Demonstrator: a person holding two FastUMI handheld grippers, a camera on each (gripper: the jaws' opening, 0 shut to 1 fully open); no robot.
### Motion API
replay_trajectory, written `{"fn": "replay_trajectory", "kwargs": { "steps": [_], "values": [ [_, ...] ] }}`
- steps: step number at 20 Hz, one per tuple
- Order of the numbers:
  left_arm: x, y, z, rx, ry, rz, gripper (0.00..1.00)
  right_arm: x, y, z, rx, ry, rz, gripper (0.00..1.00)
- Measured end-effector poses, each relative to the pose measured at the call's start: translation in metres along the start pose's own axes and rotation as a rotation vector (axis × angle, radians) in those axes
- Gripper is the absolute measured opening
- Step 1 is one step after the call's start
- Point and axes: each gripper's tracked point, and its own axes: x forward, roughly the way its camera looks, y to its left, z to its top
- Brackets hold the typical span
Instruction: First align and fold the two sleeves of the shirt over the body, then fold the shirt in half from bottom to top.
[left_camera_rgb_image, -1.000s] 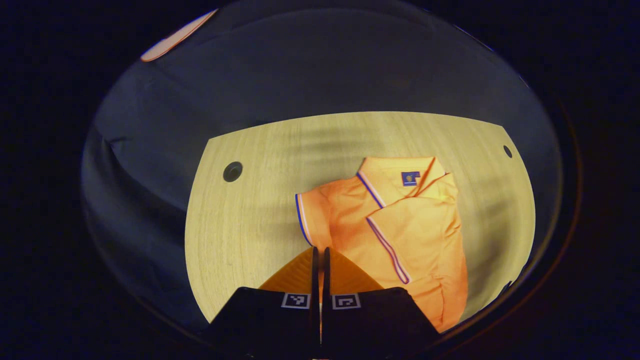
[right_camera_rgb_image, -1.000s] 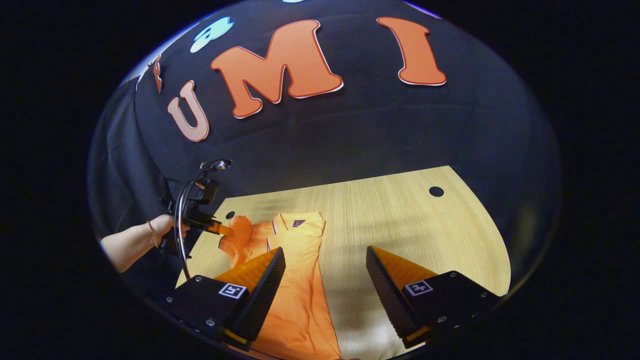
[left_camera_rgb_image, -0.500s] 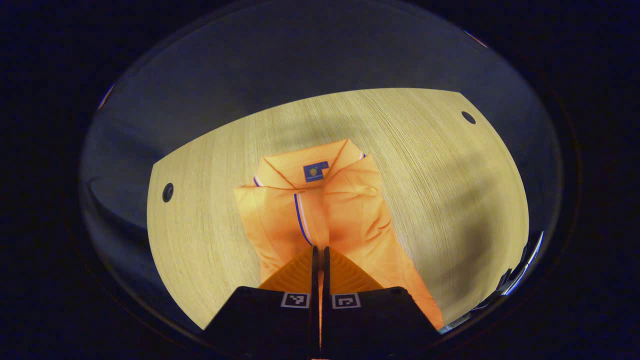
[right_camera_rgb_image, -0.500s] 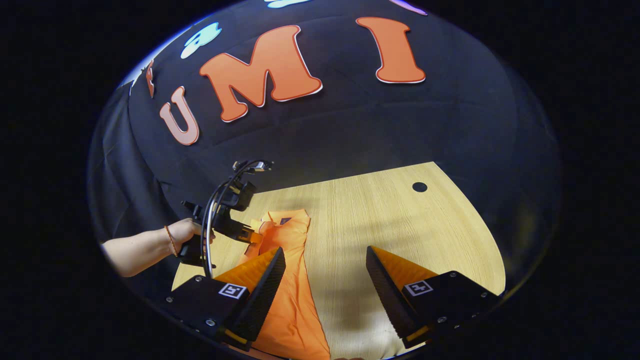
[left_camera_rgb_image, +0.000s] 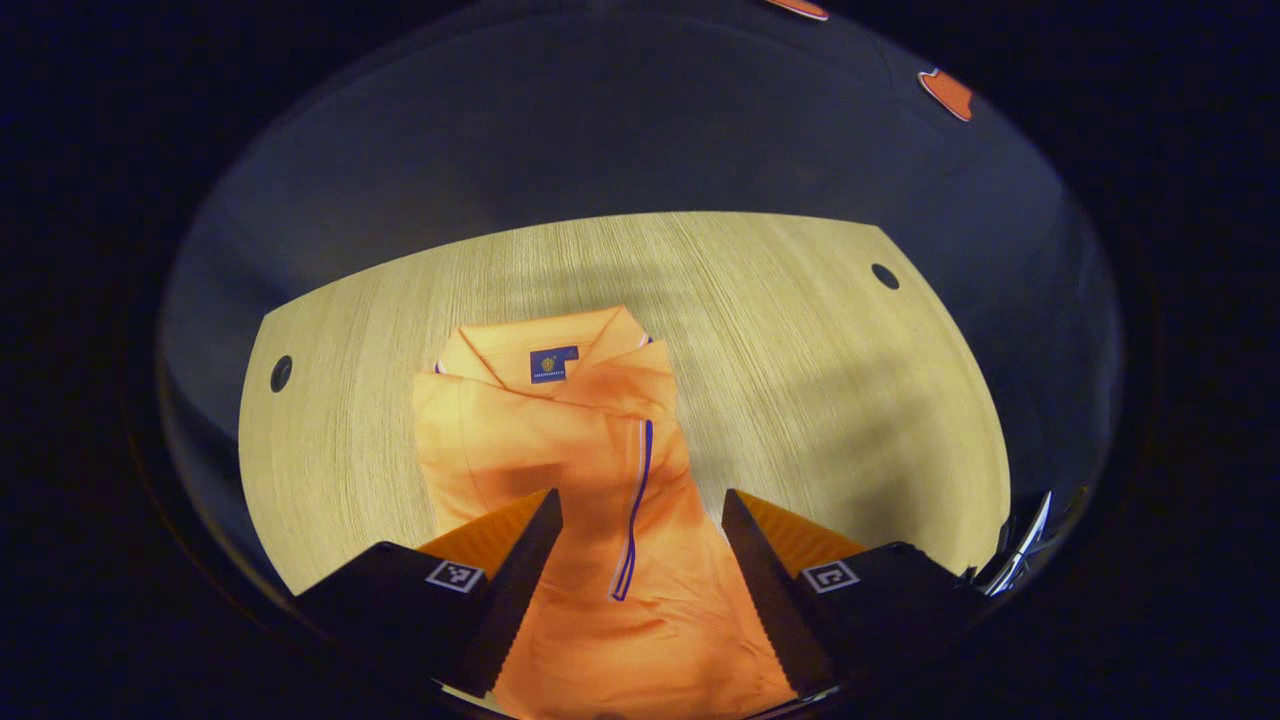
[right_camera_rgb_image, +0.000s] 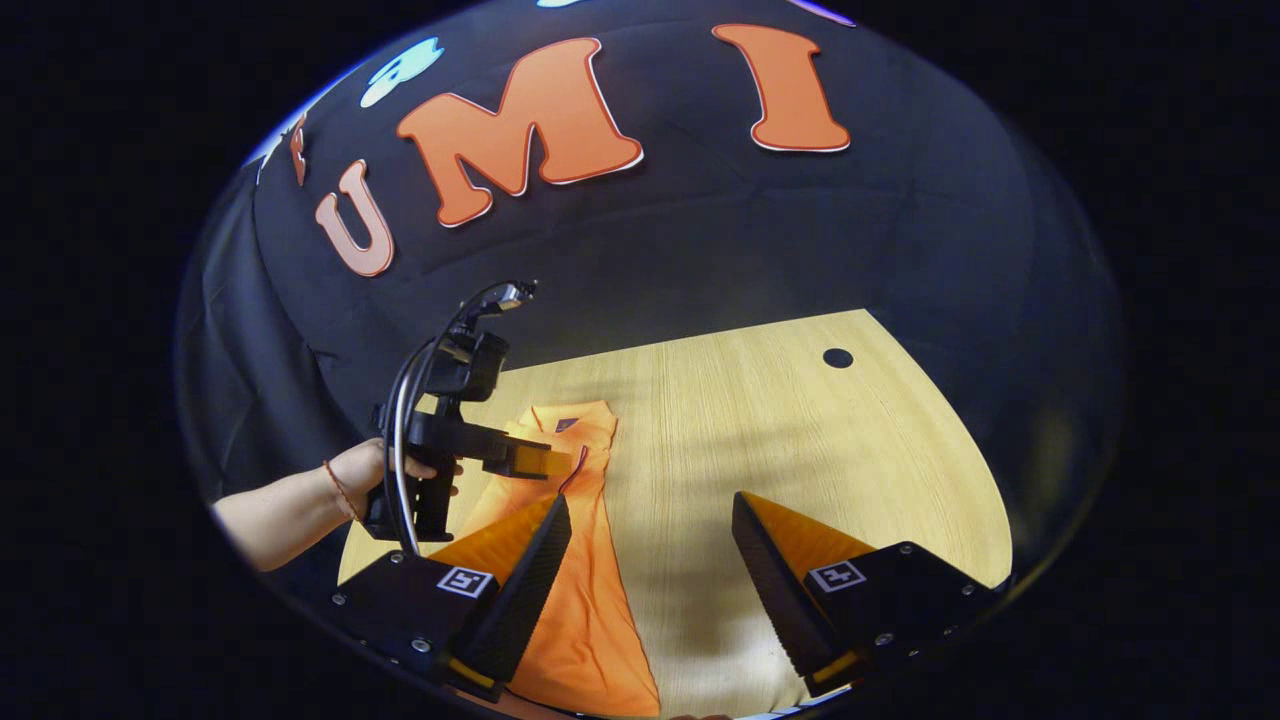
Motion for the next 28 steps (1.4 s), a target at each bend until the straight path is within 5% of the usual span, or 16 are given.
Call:
{"fn": "replay_trajectory", "kwargs": {
  "steps": [9,17,23,28],
  "values": [
    [-0.101,0.076,0.011,-0.007,-0.182,0.105,0.99,0.016,0.057,0.003,-0.076,0.015,0.057,0.99],
    [-0.204,0.139,-0.029,-0.105,-0.286,0.156,0.98,0.034,0.098,-0.011,-0.146,0.067,0.088,0.99],
    [-0.207,0.152,-0.085,-0.186,-0.227,0.098,0.99,0.038,0.105,-0.045,-0.188,0.159,0.073,0.99],
    [-0.195,0.163,-0.148,-0.159,-0.149,0.138,0.99,0.03,0.093,-0.092,-0.21,0.252,0.034,0.99]
  ]
}}
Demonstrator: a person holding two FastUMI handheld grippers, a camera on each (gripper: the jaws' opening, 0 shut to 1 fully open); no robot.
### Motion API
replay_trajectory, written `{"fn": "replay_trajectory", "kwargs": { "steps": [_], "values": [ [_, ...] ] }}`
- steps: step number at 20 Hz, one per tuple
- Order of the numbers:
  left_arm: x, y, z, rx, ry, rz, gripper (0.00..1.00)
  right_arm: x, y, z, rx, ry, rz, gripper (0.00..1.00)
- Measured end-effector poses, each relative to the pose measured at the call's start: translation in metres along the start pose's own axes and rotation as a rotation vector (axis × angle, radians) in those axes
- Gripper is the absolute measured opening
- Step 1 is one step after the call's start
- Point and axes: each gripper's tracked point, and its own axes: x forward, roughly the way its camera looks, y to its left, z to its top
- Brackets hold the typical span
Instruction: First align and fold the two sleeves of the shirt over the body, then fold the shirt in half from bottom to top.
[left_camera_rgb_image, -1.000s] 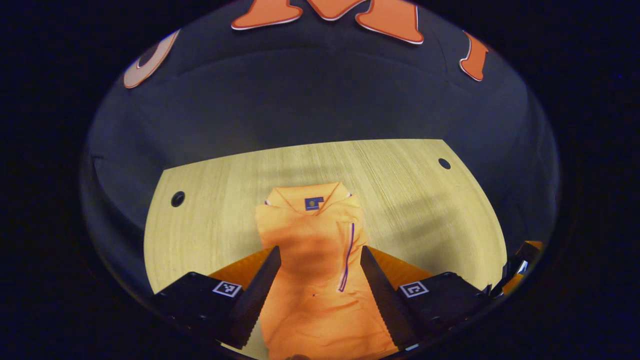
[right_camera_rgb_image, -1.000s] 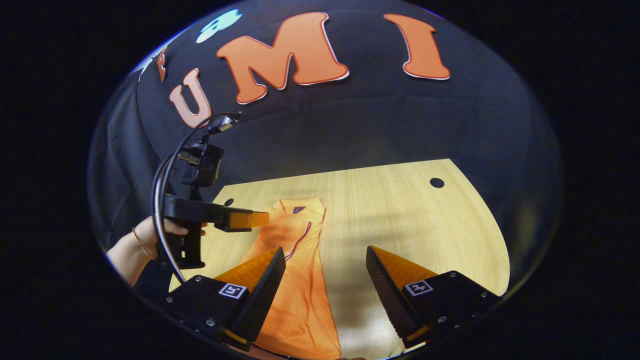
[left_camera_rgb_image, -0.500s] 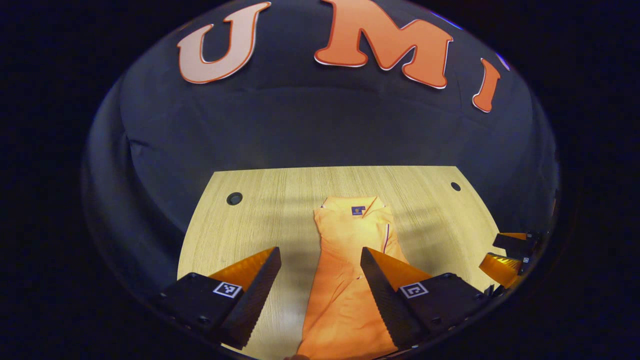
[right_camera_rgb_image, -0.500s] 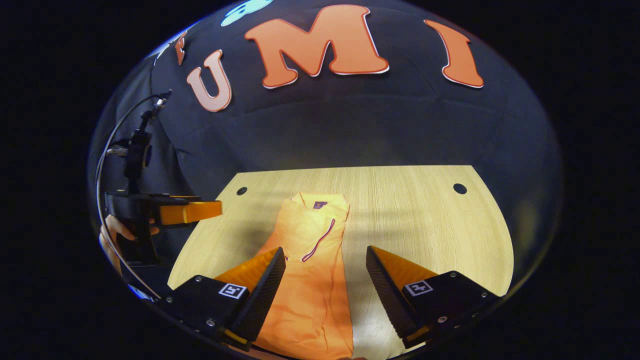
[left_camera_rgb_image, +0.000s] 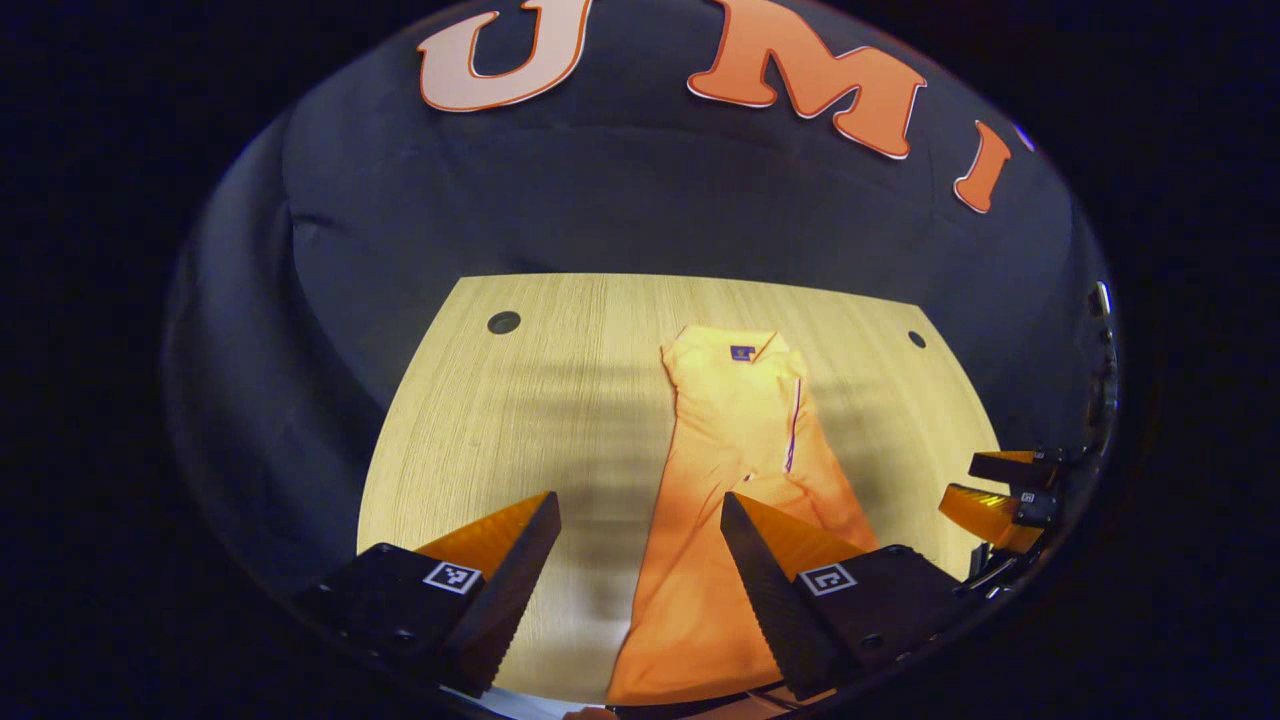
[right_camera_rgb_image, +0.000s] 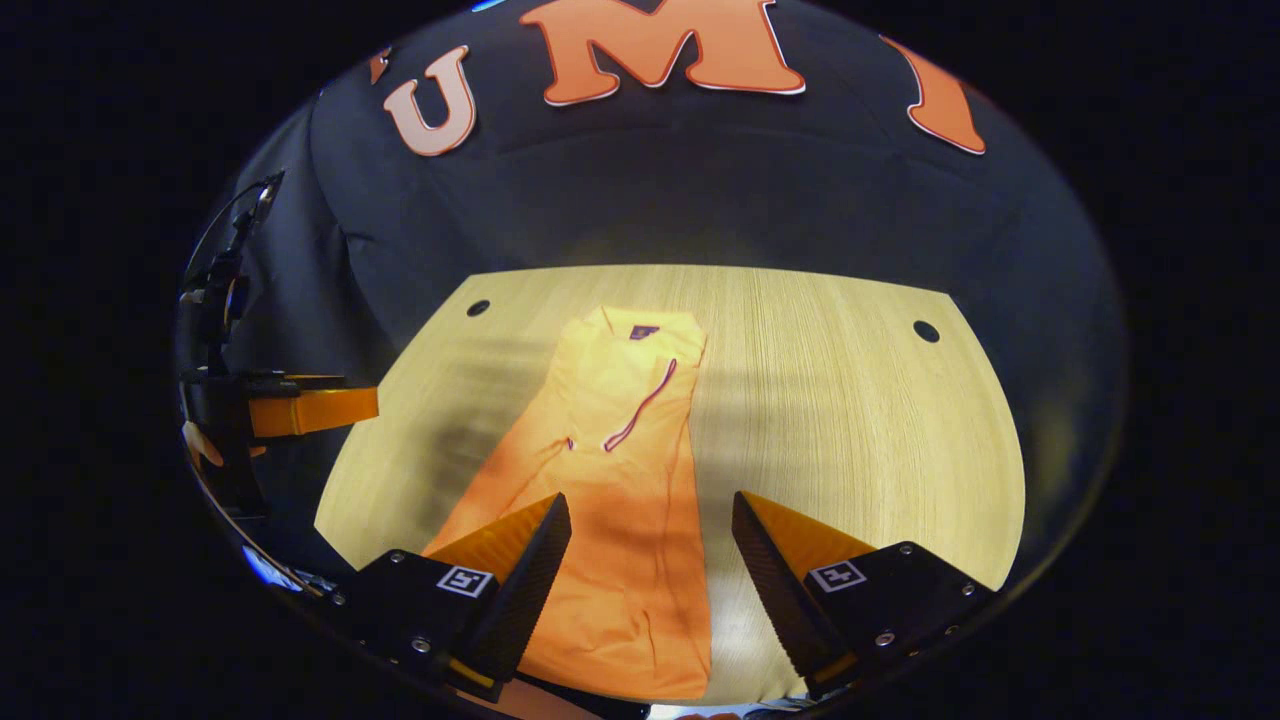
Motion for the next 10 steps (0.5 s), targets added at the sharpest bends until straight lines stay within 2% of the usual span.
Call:
{"fn": "replay_trajectory", "kwargs": {
  "steps": [2,7,10],
  "values": [
    [0.008,-0.005,-0.034,-0.013,0.067,-0.025,0.99,0.002,-0.003,-0.027,0.014,0.051,-0.022,0.99],
    [0.046,-0.02,-0.117,-0.025,0.2,-0.017,1.0,0.005,0.001,-0.105,0.066,0.206,-0.038,0.99],
    [0.048,-0.014,-0.147,0.005,0.259,0.017,1.0,0.003,0.002,-0.148,0.065,0.294,-0.057,0.99]
  ]
}}
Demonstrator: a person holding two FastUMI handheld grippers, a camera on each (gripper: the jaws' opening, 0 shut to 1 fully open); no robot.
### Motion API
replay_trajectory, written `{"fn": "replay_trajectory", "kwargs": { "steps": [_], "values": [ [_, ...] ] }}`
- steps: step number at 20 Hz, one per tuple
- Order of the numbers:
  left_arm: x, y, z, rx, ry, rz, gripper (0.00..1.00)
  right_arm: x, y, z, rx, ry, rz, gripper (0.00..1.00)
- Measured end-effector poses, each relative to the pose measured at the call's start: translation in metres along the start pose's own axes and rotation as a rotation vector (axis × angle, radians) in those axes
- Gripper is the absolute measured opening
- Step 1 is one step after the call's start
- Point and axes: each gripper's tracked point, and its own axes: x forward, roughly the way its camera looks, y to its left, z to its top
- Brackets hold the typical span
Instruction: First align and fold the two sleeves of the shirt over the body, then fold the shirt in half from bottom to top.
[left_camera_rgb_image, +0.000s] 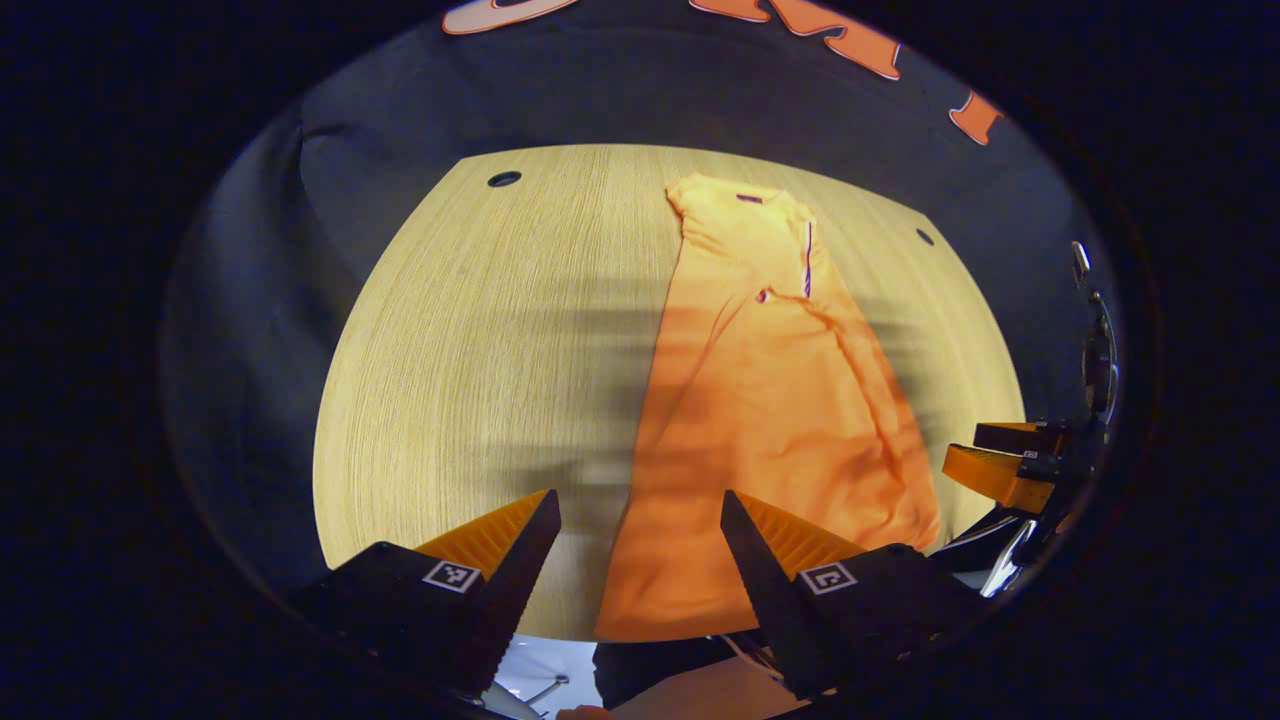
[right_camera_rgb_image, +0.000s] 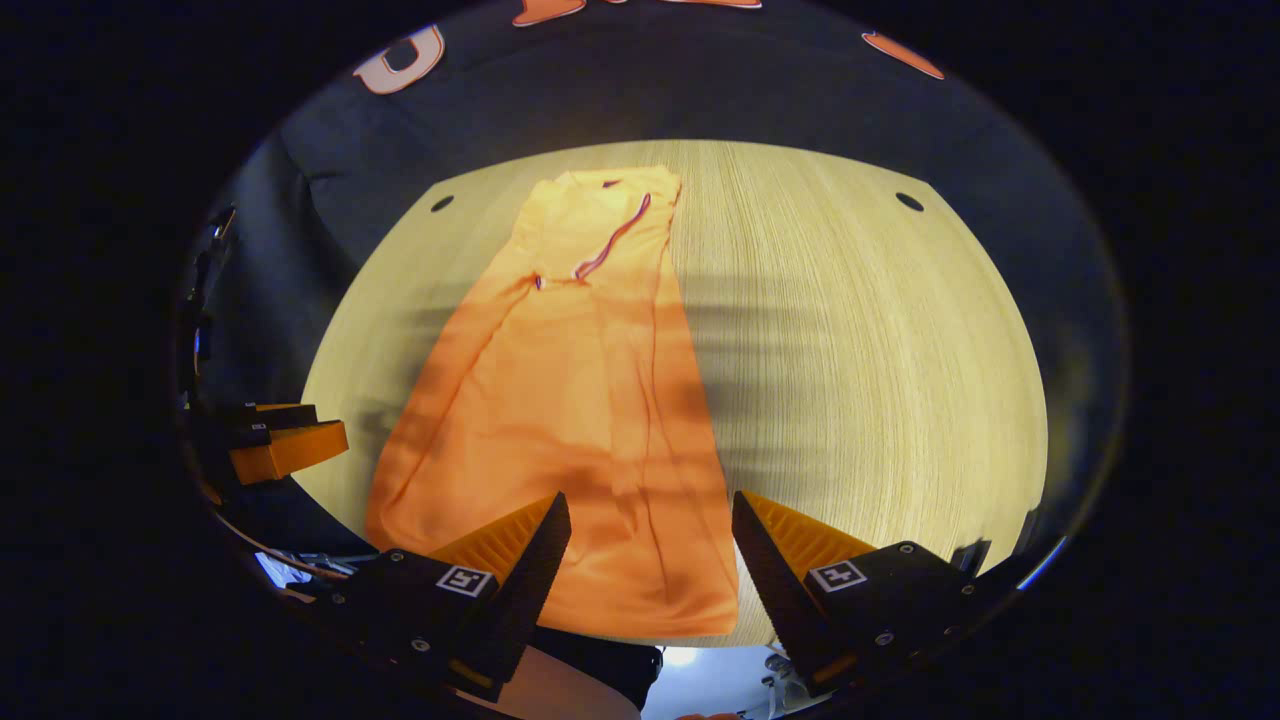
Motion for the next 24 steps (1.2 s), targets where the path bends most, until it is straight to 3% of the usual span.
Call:
{"fn": "replay_trajectory", "kwargs": {
  "steps": [5,10,18,22,24],
  "values": [
    [0.017,0.002,-0.047,-0.013,0.115,0.0,1.0,0.01,0.005,-0.06,0.015,0.142,-0.001,0.99],
    [0.022,-0.006,-0.069,-0.002,0.169,0.009,1.0,0.021,-0.001,-0.093,-0.02,0.239,-0.038,0.99],
    [0.037,-0.01,-0.083,0.038,0.215,0.061,0.97,0.035,-0.003,-0.107,-0.08,0.298,-0.092,0.99],
    [0.038,-0.006,-0.084,-0.086,0.212,0.063,0.97,0.038,-0.004,-0.106,-0.088,0.328,-0.09,0.99],
    [0.037,-0.009,-0.085,-0.073,0.179,0.065,0.96,0.037,-0.003,-0.106,-0.088,0.333,-0.091,0.99]
  ]
}}
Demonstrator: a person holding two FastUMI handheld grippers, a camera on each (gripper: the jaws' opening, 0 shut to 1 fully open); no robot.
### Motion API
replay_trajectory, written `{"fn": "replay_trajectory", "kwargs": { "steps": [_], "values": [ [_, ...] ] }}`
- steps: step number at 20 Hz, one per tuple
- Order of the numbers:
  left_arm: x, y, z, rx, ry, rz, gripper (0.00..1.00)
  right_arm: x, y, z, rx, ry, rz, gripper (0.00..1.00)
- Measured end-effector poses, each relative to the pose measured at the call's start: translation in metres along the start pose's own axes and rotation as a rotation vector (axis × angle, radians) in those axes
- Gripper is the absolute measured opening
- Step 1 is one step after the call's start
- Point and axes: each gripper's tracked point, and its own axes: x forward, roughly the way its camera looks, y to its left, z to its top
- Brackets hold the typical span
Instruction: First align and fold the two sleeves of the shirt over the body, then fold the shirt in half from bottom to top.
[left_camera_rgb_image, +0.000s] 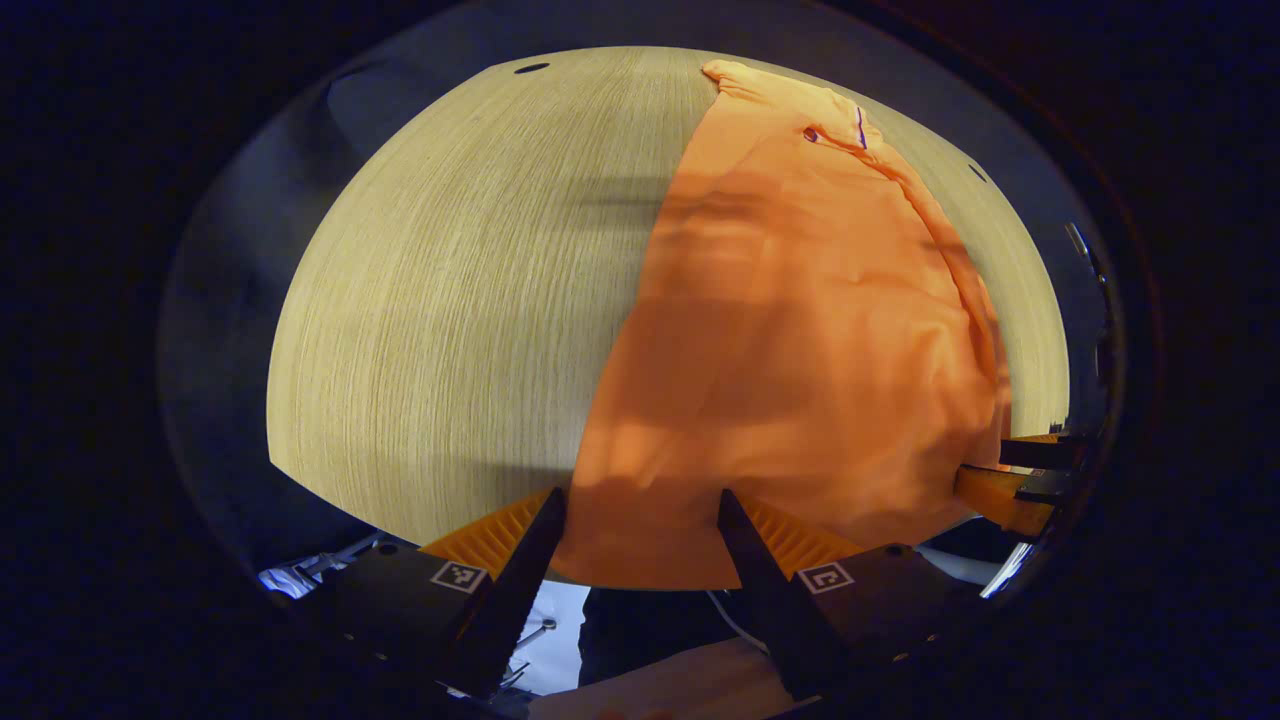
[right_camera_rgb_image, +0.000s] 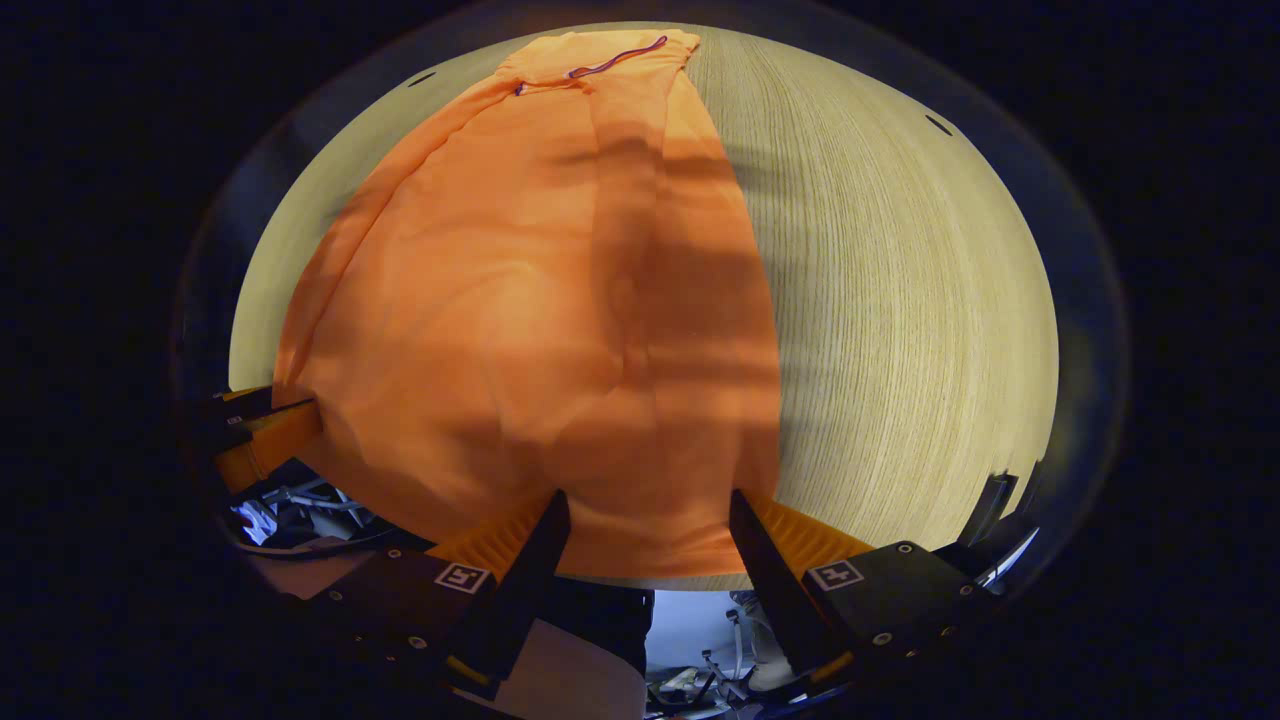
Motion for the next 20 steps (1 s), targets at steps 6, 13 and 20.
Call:
{"fn": "replay_trajectory", "kwargs": {
  "steps": [6,13,20],
  "values": [
    [0.001,-0.006,0.004,0.065,-0.086,-0.026,0.68,0.0,0.0,-0.002,0.029,-0.058,0.0,0.76],
    [0.002,-0.022,0.008,0.058,-0.029,-0.1,0.01,0.005,0.012,-0.014,0.117,-0.082,0.097,0.12],
    [-0.006,-0.019,0.003,-0.022,0.024,-0.164,0.01,-0.008,0.014,-0.008,0.191,-0.051,0.192,0.0]
  ]
}}
